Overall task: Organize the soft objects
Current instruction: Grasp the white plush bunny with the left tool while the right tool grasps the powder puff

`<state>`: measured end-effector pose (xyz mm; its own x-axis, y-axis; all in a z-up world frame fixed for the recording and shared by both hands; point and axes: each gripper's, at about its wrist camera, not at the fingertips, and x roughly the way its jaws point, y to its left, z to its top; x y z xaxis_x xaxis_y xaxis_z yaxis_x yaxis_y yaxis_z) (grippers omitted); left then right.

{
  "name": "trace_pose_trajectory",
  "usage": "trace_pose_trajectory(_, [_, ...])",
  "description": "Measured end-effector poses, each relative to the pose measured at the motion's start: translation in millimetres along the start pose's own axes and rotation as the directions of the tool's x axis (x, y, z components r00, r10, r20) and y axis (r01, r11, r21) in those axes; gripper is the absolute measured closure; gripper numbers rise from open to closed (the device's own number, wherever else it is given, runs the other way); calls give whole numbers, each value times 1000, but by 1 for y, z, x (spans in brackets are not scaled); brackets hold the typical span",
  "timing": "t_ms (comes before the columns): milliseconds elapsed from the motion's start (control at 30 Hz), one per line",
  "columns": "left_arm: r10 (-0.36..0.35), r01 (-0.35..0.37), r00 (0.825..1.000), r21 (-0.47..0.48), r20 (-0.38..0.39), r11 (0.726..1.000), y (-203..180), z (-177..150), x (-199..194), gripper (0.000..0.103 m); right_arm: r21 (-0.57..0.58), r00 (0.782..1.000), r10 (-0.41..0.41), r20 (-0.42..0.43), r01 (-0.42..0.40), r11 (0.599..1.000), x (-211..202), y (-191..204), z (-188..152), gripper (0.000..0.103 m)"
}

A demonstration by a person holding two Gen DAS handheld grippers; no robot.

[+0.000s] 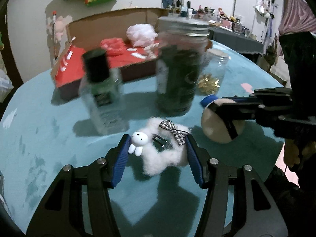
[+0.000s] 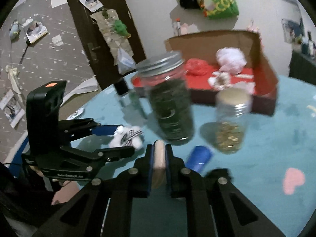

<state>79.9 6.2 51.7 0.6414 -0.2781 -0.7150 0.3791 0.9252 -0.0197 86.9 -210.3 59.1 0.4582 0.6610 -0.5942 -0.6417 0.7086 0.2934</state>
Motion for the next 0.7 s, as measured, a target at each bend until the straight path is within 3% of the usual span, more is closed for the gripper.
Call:
trace_pose_trajectory(133, [-5,4,999,-16,-36,1000,9,-8,7,46,-40,995,-88,-49,86,995,25,11,-1,84])
trace_pose_trajectory(200, [-12,12,999,-13,-50,1000,10,-11,12,36,-54,990,-131,-56,128,990,28,12,-1,65])
trace_pose_trajectory(300, [-14,14,999,5,-44,1000,8,-14,12,34,-76,984,-171,-50,167,983,24,14,-4,44])
trace_pose_trajectory(700, [24,-24,999,2,-23,1000,13,-17,14,34,-248,950,-309,-38,291,924,32,39,-18,40])
